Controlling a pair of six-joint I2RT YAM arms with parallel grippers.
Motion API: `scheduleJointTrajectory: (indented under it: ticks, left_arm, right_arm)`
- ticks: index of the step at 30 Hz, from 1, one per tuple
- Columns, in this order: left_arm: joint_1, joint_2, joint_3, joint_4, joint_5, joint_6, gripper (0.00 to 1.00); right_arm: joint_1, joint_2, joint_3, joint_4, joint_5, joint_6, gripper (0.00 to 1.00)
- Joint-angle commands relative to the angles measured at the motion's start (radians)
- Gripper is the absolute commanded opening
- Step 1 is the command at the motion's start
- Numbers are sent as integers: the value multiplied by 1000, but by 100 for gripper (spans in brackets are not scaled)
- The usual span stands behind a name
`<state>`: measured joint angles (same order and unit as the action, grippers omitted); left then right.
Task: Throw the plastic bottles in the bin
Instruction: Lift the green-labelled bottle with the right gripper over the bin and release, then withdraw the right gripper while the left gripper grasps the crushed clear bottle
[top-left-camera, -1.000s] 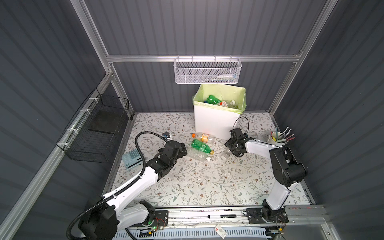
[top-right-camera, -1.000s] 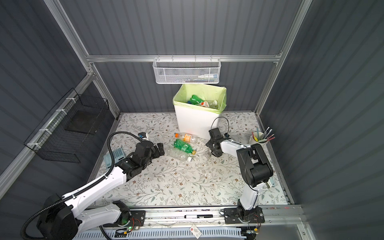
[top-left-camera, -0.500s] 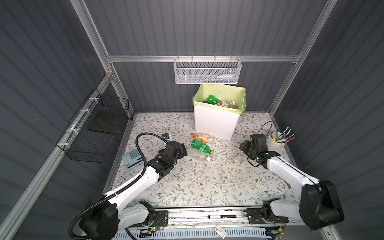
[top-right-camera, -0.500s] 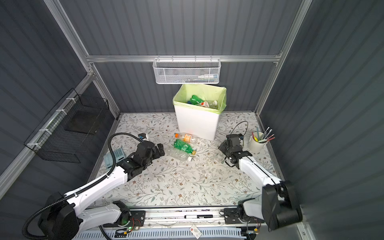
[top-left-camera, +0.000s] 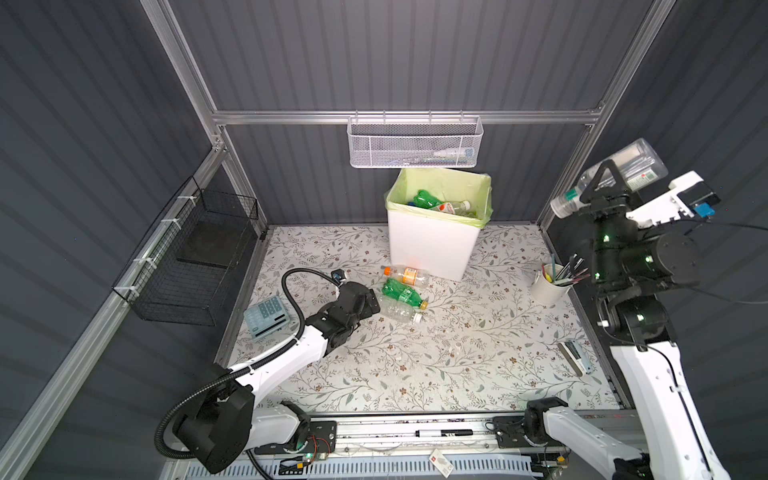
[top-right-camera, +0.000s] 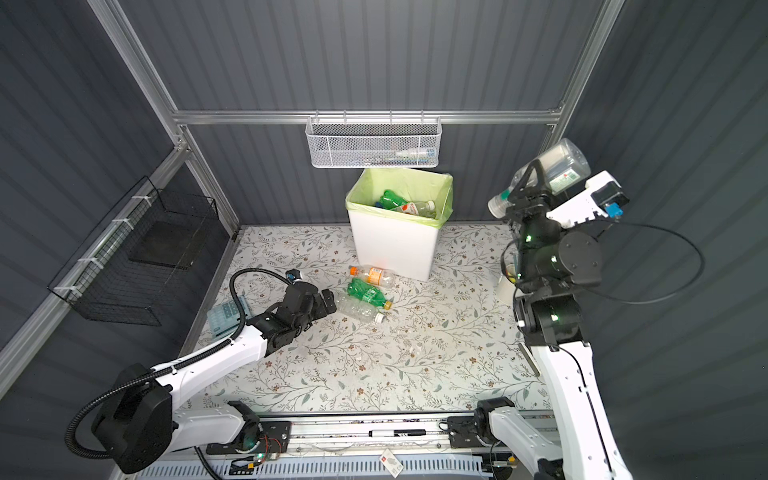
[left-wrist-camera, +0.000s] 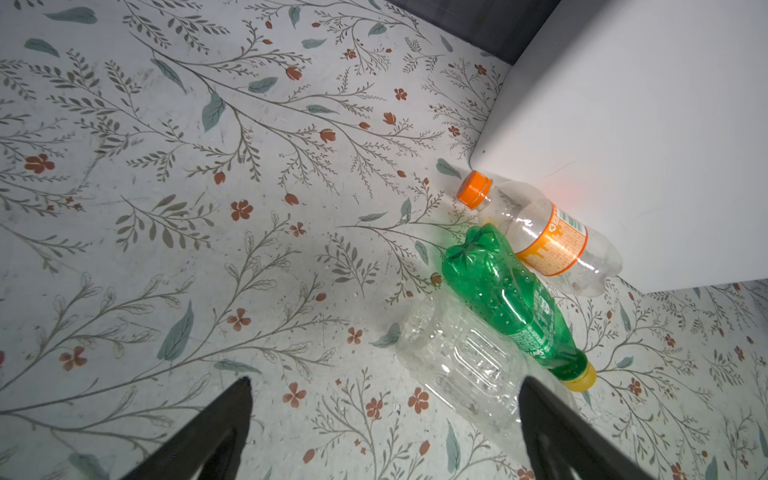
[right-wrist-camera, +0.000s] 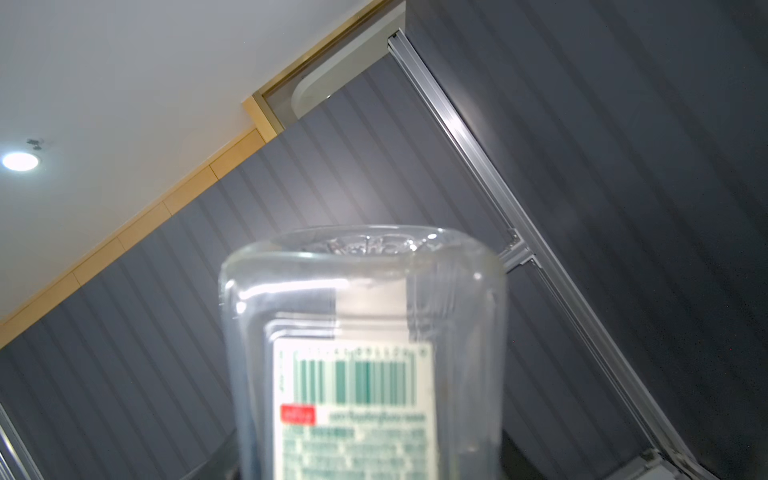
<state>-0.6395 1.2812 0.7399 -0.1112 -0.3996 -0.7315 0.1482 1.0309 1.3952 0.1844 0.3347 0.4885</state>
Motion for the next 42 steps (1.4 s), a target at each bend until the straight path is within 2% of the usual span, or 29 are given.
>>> scheduleJointTrajectory:
  ticks: [1, 4, 6, 8, 10, 11, 16, 21, 27, 37, 42]
  left_arm:
    - [1, 3, 17, 26, 48, -48, 100]
    - [2, 3, 15, 24, 53, -63, 100]
    - [1, 4, 11, 24, 54, -69, 100]
    - [2, 3, 13, 17, 58, -69, 100]
    - [2, -1, 20, -2, 58, -68, 100]
    - [1, -5, 22, -15, 55, -64, 100]
    - [1, -32, 19, -25, 44, -63, 100]
    - [-3, -42, 26, -17, 70, -104, 100]
    - [-49, -15, 15, 21, 89, -239, 100]
    - [-85, 150, 41, 91, 196, -485, 100]
    - [-86, 253, 77, 128, 229, -579, 100]
  right_arm:
    - [31, 301, 158, -13, -125, 125, 51]
    - [89, 532, 353, -143, -227, 167, 59]
    - [115, 662, 489, -262, -286, 180, 73]
    - [120, 752, 585, -347, -358, 191, 82]
    - [122, 772, 647, -453, -330, 183, 99]
    - [122, 754, 642, -475, -299, 162, 99]
    - [110, 576, 444, -423, -112, 113, 99]
    - [60, 429, 250, -353, -129, 130, 99]
    - [31, 263, -13, -267, -142, 105, 99]
    - [-107, -80, -522, -214, -187, 101, 99]
    - [-164, -183, -674, -272, -218, 100, 99]
